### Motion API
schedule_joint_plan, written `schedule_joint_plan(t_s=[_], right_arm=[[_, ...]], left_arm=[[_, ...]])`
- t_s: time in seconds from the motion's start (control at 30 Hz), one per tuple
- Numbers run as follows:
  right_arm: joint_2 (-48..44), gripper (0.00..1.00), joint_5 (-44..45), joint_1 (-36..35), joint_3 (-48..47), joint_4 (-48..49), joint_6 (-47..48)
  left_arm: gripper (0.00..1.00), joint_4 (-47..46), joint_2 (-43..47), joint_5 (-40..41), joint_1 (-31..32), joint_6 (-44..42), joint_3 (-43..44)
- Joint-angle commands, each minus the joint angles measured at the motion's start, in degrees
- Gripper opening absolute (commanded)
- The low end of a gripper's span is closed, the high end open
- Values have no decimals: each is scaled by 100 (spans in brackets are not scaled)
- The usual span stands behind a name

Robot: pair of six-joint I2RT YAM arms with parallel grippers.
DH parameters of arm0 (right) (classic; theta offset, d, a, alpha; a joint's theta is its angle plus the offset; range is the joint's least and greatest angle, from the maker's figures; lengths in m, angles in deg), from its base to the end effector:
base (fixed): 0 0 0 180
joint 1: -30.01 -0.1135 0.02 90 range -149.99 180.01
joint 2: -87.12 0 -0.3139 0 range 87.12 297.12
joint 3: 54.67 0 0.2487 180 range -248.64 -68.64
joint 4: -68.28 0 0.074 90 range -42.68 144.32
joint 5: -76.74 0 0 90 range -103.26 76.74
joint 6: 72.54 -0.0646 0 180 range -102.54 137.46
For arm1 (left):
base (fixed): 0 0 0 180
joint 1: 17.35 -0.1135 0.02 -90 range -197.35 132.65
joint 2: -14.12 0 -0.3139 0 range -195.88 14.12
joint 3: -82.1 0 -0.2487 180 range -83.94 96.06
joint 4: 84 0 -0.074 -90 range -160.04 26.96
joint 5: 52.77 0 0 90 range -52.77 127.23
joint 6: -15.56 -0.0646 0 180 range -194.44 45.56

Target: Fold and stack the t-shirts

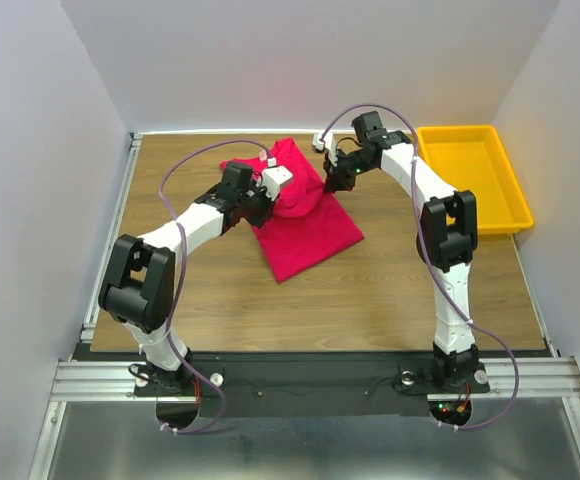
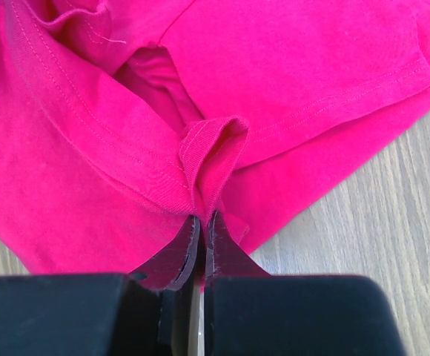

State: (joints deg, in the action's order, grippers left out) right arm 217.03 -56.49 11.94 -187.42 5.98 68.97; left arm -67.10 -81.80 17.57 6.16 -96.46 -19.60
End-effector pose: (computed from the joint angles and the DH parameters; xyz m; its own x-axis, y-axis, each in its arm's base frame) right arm 0.4914 0.2069 0.2623 -0.0737 -0.6239 -0.7780 -0.9875 0.1548 -0.0306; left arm 0.3586 -0.1797 0.2740 -0.2456 0.4919 -0.8353 0.7787 0.6133 0.1322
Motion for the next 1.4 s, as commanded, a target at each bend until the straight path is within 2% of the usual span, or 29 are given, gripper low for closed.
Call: schedule_joint_plan(t_s=[0.0,0.53,0.7,0.83,0.87,0.9,0.93,1.0,1.03,1.1,1.13,1.3,1.37], right_arm=[[87,1,7,-39,-198,263,-70],[255,2,121,-57,-347,360,-264],[316,8,147,-57,-391,378,-299],[395,18,200,-83,-479,413,-439],[421,26,218,-83,-497,439,-483],[439,30,331,-92,-532,509,-719],[430,41,402,-92,-523,744,-921],[404,42,734,-101,-506,1097,-1717],[386,46,902,-101,-506,1472,-2010],[343,53,1480,-101,-532,1783,-2808],[308,58,1657,-101,-602,1967,-3013],[18,57,2062,-101,-418,2196,-3593],[-157,56,1967,-101,-278,2214,-3586]], left_arm=[[0,-65,-50,-143,-39,-65,316],[0,-57,-260,-64,-118,-57,387],[8,-65,-322,6,-136,-13,422],[20,-92,-349,173,-153,75,431],[23,-101,-357,190,-162,101,448],[26,-109,-383,234,-171,145,457],[33,-170,-384,374,-180,250,466],[38,-258,-340,532,-180,373,457],[58,-415,-314,786,-206,531,457],[68,-540,-165,1155,-224,698,501],[79,-584,-120,1236,-232,760,518],[82,-891,397,1920,-285,1050,650],[91,-962,600,2159,-303,1129,607]])
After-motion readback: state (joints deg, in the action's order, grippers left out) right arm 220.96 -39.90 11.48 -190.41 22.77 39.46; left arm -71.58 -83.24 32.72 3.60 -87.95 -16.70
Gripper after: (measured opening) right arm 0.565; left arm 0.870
